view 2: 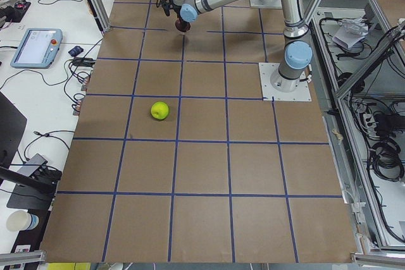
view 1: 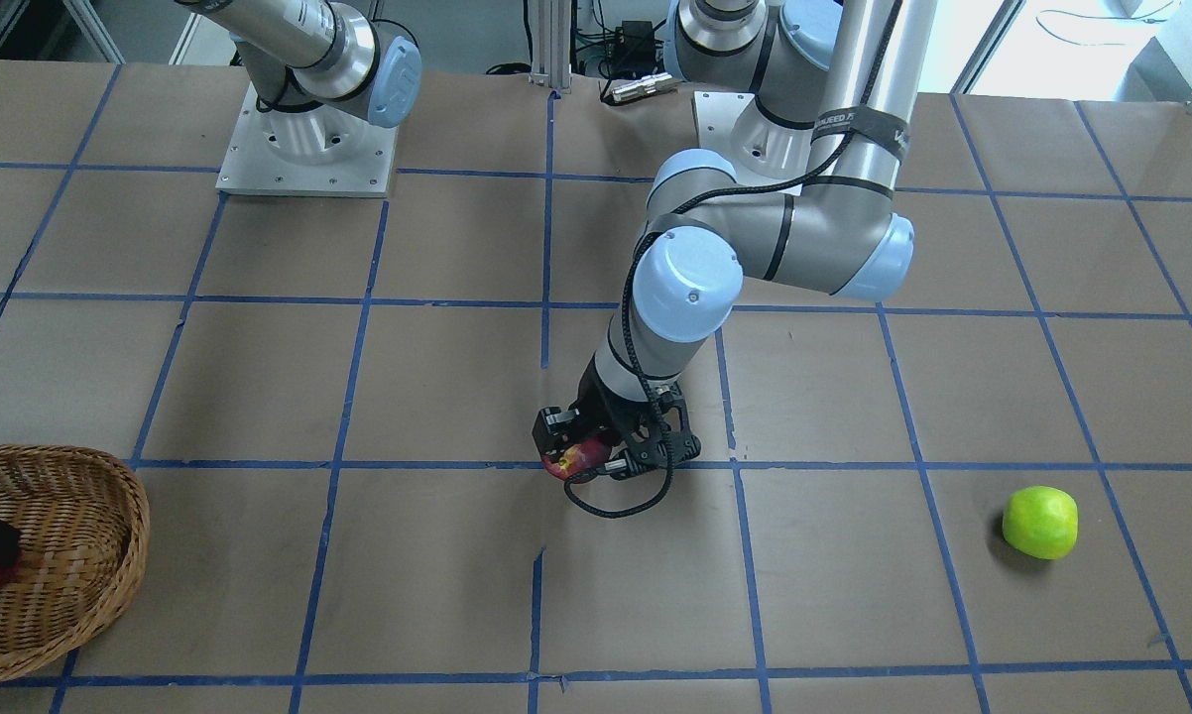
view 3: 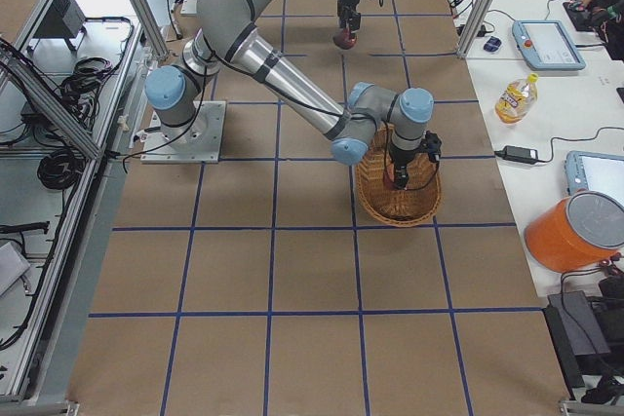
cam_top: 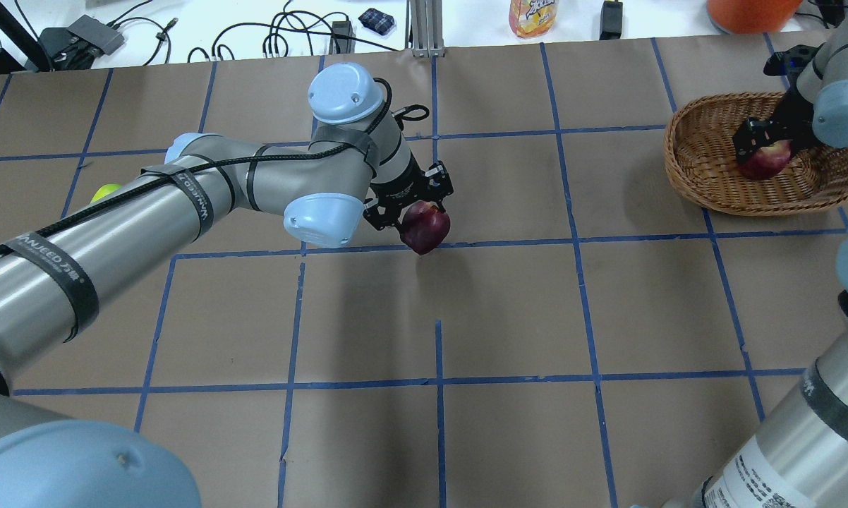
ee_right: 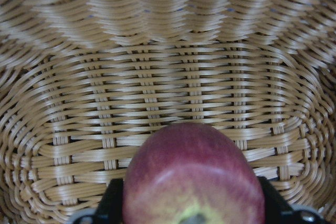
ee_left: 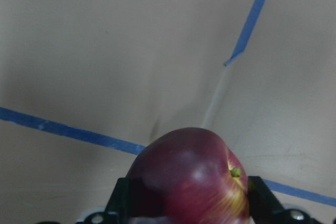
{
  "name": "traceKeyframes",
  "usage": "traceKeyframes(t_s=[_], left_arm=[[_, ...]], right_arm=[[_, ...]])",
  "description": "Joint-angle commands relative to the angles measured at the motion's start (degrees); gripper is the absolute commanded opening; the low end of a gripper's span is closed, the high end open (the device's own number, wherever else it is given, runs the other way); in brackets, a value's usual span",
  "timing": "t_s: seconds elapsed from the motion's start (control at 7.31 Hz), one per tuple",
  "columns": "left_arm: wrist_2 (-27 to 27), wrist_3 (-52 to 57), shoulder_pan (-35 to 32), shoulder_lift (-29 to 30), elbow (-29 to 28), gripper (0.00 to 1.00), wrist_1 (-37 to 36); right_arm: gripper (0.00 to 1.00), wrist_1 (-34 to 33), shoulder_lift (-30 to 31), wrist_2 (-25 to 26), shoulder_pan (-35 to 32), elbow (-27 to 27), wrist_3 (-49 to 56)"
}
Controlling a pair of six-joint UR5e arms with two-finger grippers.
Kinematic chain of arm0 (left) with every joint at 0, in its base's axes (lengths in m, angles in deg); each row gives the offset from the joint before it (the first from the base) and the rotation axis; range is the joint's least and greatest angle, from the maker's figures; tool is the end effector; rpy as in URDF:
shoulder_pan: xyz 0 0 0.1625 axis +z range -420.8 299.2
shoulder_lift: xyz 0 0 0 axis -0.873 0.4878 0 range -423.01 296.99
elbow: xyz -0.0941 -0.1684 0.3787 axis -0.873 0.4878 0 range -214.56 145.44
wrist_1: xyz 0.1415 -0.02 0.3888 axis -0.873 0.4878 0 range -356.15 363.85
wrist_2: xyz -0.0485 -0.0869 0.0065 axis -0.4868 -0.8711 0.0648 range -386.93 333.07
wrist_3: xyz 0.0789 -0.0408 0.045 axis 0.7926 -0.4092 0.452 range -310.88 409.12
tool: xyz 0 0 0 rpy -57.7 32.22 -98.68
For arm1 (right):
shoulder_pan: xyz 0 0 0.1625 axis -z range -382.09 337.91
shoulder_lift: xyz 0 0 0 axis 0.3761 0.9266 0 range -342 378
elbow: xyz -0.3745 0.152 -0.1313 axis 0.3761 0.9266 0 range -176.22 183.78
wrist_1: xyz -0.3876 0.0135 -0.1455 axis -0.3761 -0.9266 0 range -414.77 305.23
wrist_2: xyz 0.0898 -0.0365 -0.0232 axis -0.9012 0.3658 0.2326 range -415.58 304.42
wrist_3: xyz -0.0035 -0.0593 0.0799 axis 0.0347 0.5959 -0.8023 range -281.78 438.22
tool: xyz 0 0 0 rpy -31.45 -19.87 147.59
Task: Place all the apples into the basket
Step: 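Set the dark red apple at the table center with the left gripper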
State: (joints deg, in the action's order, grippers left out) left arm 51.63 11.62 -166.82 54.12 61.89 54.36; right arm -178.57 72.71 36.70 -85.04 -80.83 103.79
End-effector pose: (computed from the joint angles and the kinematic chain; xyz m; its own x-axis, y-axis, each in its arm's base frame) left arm -0.3209 -0.5632 0.2371 -0.9100 -0.3520 0.2191 -0.3525 0.9350 0.0383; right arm -0.1994 -0.6748 0.2214 -0.9975 0.0286 0.0654 0.0257 0.9987 -0.0442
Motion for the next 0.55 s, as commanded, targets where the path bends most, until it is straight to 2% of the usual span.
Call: traceKeyframes(t_s=[0.0,0.14,0.27,0.41], left_arm=[[1.83,2.58,0.72,-2.06,-0.21,1.00,-0.51],[3.77,7.48,3.68,-4.26,-0.64,1.00,0.63],[3.87,13.88,8.15,-7.24,-0.30,1.00,5.25],[4.14,23.87,13.68,-10.23,0.58,1.00,11.91]], right_arm=[[1.00,3.89,3.70,0.27,-0.67,0.24,0.09],[1.00,10.79,7.57,-0.17,-1.20,0.33,-0.08],[1.00,15.21,10.22,-0.08,-3.12,0.24,-0.52],[1.00,18.91,12.16,-0.08,-6.19,-0.20,-6.44]])
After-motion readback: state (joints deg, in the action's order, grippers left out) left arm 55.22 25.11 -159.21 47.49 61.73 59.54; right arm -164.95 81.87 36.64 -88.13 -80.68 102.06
